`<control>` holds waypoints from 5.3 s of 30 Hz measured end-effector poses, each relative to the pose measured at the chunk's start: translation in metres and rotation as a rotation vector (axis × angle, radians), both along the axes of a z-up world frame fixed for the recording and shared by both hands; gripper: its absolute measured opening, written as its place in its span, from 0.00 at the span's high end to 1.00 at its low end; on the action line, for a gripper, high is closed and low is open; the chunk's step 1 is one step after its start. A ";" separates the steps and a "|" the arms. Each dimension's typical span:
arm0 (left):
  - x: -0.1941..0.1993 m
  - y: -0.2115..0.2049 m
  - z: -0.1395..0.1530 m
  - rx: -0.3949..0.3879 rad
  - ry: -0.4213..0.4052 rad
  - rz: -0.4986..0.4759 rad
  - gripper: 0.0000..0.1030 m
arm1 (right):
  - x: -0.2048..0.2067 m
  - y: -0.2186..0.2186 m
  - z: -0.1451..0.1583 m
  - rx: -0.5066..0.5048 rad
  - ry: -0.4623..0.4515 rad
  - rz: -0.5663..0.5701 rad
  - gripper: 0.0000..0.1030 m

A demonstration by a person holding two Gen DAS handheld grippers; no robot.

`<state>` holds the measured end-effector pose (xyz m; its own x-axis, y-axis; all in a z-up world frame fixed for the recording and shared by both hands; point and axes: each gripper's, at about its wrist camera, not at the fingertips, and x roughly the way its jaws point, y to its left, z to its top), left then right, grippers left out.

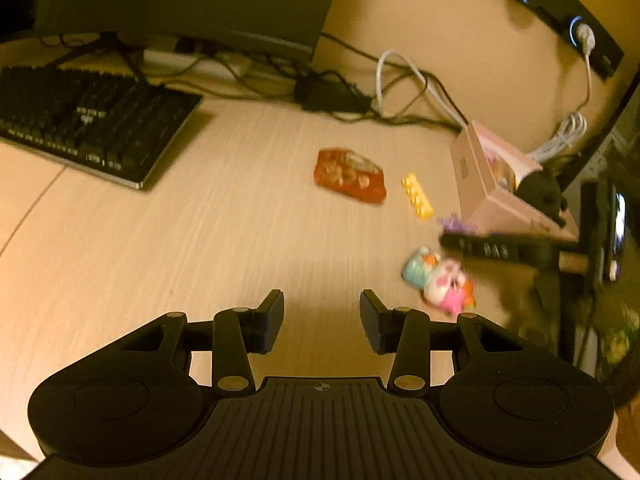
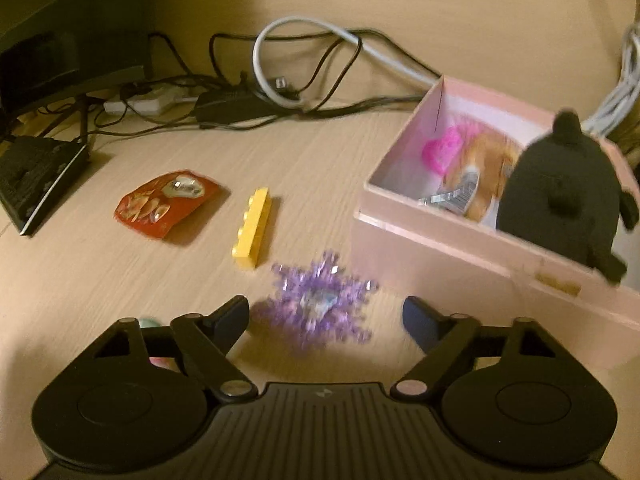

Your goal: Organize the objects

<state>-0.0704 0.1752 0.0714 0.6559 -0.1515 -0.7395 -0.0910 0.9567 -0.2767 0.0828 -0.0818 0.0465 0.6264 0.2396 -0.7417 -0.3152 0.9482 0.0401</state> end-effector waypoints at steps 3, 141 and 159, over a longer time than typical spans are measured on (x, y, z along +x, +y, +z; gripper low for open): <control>0.001 -0.006 -0.004 -0.012 0.015 -0.024 0.56 | -0.007 0.003 0.005 -0.003 0.005 0.038 0.40; 0.262 -0.275 0.064 -0.140 -0.116 -0.494 0.63 | -0.163 -0.138 0.076 0.049 -0.086 -0.274 0.88; 0.108 -0.131 0.016 -0.178 -0.064 -0.284 0.63 | -0.048 -0.175 0.136 0.208 -0.251 -0.349 0.88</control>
<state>0.0376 0.0447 0.0872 0.6133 -0.4579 -0.6436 0.1953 0.8774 -0.4381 0.0344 -0.2572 0.1822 0.8499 0.1102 -0.5154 -0.0032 0.9790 0.2041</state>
